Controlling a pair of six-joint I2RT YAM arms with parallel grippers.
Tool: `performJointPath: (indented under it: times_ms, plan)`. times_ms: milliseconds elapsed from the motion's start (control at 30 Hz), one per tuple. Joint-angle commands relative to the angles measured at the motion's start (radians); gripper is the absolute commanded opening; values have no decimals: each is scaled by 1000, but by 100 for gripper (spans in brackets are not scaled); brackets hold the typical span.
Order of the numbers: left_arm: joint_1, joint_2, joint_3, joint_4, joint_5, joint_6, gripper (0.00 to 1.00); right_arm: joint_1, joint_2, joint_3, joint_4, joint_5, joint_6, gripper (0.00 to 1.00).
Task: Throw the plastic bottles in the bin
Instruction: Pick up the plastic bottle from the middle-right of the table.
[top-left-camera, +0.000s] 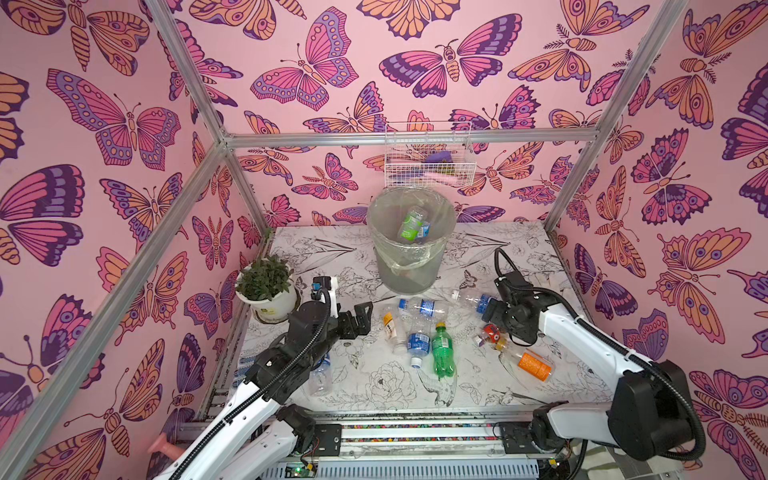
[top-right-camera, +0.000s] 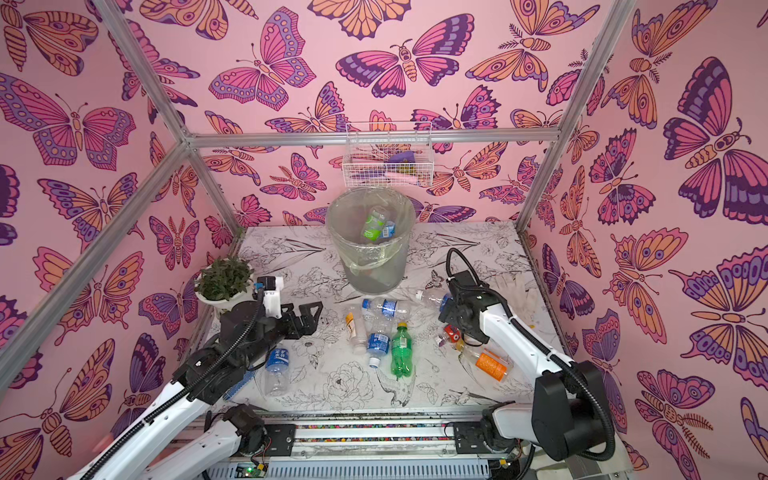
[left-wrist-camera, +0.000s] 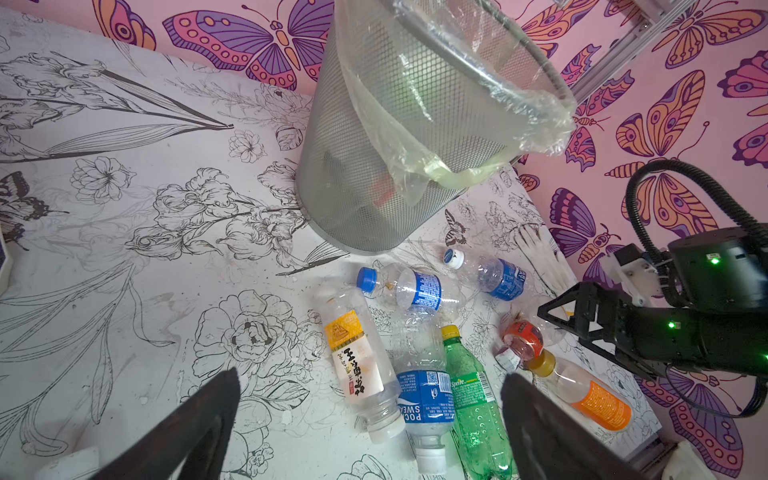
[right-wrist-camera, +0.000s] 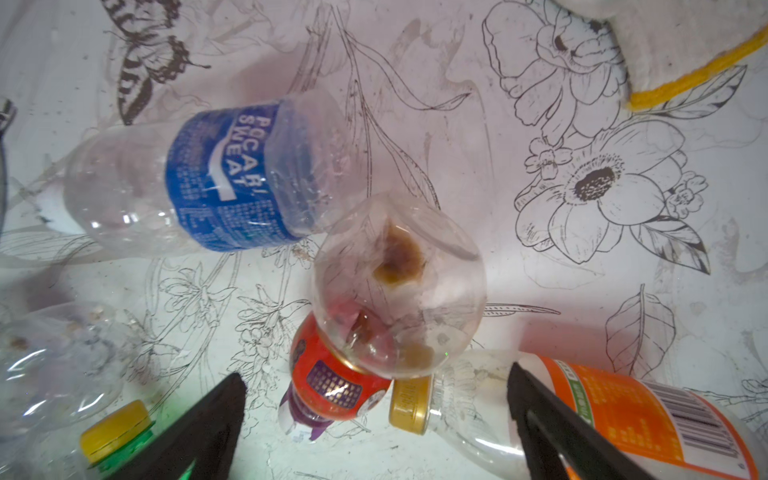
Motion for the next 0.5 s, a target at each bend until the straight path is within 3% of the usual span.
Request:
performJointPath:
  times_ms: [0, 467]
  plan:
    - [0, -6, -28, -11, 2, -19, 100, -13, 32, 21, -10, -3, 17, 100]
    - [0, -49, -60, -35, -3, -38, 100, -46, 201, 21, 64, -42, -28, 87]
